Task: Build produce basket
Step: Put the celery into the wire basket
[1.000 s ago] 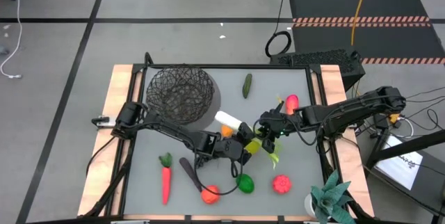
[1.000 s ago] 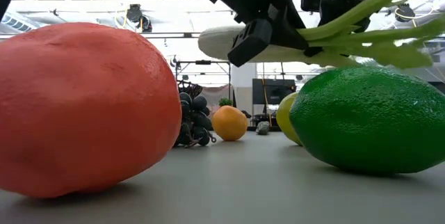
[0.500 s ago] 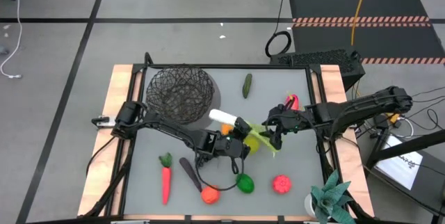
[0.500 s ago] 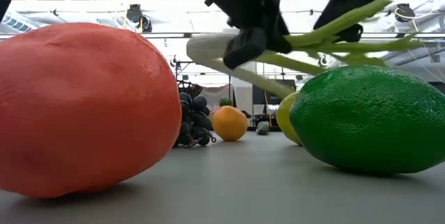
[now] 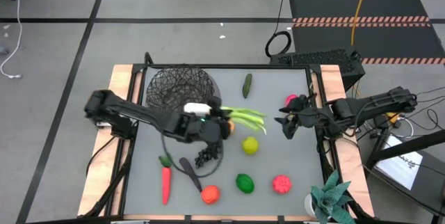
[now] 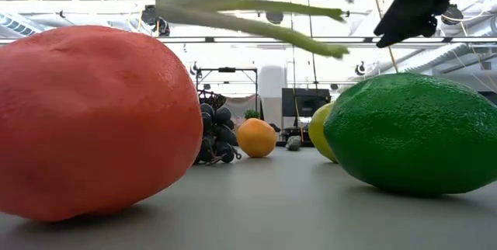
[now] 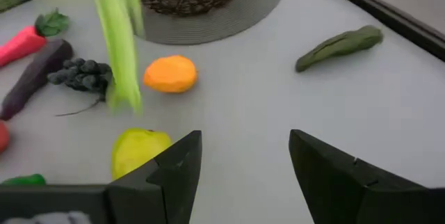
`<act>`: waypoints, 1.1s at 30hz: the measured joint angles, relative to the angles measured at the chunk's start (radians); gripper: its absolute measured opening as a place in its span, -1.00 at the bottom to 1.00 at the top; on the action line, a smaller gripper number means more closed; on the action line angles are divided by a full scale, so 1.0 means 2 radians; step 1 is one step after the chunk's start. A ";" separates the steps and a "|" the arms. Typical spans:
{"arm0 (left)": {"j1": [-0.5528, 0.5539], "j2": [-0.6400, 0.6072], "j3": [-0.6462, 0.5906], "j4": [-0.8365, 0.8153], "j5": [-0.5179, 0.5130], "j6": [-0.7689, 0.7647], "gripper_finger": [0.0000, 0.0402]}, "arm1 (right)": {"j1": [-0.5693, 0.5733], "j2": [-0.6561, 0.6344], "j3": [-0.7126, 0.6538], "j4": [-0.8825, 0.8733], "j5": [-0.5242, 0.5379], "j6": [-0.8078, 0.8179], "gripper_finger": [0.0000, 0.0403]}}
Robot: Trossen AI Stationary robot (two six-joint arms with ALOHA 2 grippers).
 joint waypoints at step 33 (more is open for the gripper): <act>0.216 -0.390 -0.509 0.558 0.038 -0.143 -0.62 | 0.001 -0.008 -0.040 0.091 0.006 -0.043 0.04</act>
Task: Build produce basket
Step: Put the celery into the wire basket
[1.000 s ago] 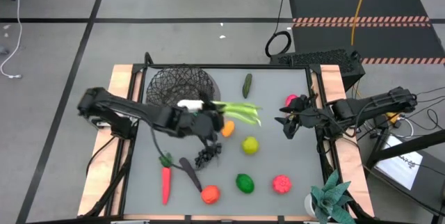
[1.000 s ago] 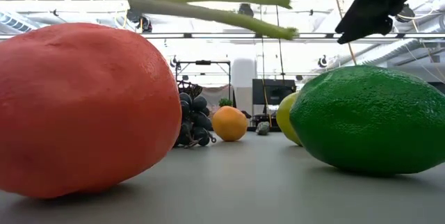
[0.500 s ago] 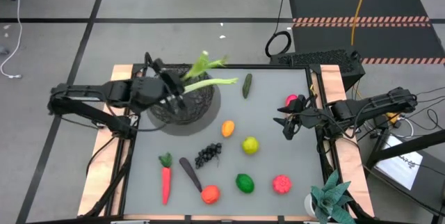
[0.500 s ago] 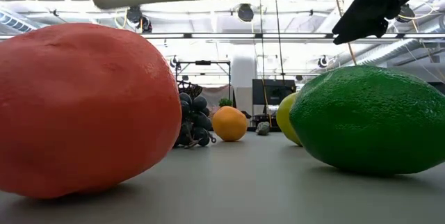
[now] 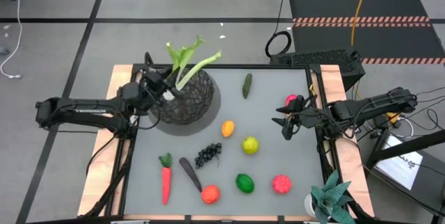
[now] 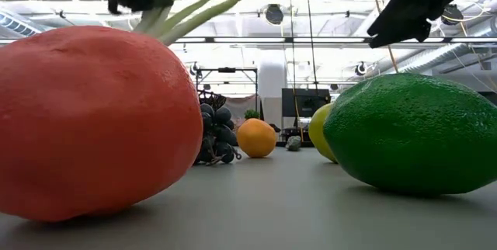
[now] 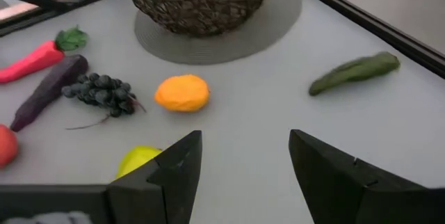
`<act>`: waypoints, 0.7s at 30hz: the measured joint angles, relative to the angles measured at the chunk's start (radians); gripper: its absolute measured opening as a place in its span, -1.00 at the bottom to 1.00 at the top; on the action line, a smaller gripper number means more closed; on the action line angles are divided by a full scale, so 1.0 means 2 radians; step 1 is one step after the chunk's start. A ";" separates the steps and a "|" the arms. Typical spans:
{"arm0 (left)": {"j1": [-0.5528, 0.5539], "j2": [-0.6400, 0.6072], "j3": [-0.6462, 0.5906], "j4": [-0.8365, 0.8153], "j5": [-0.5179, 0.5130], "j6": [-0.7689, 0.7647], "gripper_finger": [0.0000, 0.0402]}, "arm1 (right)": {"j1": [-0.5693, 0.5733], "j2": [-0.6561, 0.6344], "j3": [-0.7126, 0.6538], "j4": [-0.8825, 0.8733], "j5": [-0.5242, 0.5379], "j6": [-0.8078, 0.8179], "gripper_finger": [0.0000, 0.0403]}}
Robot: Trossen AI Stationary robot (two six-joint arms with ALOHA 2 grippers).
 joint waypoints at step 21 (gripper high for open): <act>0.173 0.080 -0.113 0.121 0.018 -0.203 -0.62 | -0.026 0.000 -0.058 0.162 0.000 -0.100 0.04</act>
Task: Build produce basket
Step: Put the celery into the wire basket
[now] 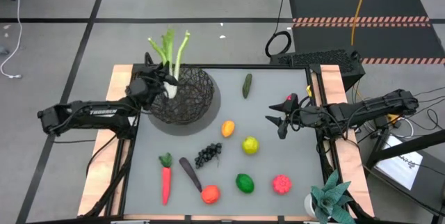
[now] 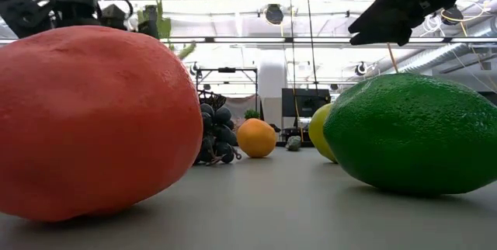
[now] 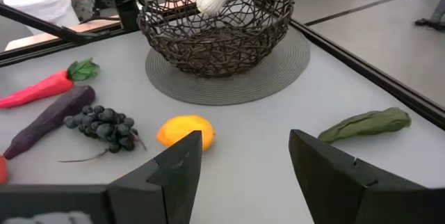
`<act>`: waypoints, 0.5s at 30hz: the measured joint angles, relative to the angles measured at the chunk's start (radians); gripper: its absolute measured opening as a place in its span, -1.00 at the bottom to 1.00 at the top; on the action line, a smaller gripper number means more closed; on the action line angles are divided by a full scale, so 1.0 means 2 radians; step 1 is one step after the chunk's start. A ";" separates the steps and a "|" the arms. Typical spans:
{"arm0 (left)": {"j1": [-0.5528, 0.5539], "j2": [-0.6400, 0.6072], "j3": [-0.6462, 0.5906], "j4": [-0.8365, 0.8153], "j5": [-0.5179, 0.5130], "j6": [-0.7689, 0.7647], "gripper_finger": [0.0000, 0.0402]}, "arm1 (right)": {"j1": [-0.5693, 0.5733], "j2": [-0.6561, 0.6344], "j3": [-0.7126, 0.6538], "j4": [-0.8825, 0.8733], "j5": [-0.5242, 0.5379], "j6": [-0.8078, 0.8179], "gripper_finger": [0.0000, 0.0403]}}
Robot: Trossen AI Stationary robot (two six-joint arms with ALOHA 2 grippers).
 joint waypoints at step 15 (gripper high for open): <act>0.031 0.090 0.000 0.062 -0.002 -0.015 -0.61 | 0.000 0.000 0.000 -0.003 -0.001 -0.016 0.04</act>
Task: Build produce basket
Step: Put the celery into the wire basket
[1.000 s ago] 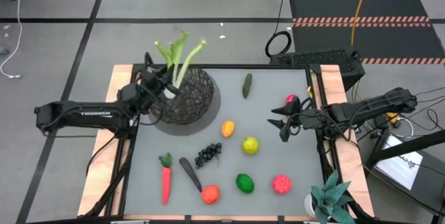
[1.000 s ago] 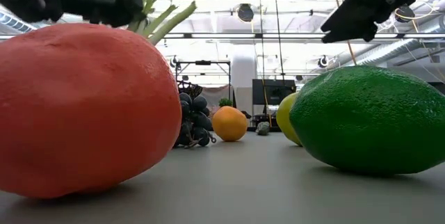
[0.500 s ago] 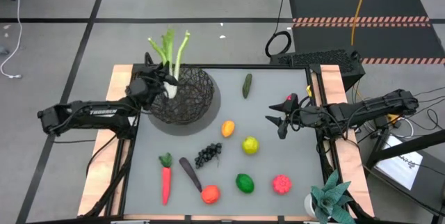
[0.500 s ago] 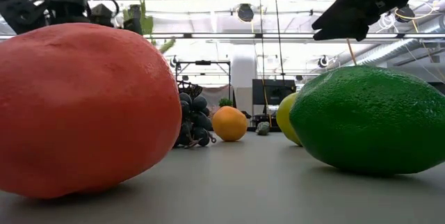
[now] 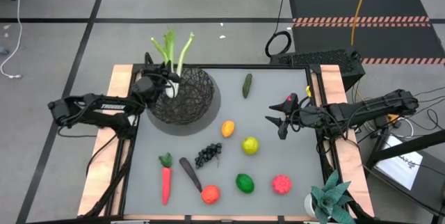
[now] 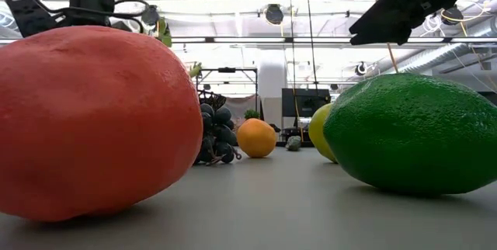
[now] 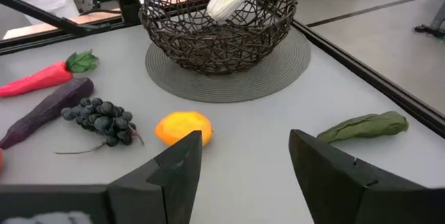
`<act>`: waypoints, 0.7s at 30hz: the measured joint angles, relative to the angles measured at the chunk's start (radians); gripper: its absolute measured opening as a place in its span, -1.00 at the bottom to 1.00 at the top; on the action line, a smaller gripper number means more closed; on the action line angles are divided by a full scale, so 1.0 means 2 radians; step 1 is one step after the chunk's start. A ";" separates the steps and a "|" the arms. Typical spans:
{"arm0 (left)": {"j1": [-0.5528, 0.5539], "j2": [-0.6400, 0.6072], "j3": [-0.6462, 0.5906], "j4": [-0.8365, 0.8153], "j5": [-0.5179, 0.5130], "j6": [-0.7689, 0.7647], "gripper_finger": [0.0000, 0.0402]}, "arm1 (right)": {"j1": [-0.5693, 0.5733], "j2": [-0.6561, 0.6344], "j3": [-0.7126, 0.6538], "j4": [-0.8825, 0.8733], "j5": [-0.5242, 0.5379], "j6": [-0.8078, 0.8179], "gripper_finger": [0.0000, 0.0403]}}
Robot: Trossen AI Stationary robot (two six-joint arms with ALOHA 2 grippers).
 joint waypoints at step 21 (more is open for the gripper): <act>0.023 0.000 0.000 -0.004 -0.015 -0.022 0.16 | 0.000 0.000 0.000 -0.001 0.000 -0.004 0.04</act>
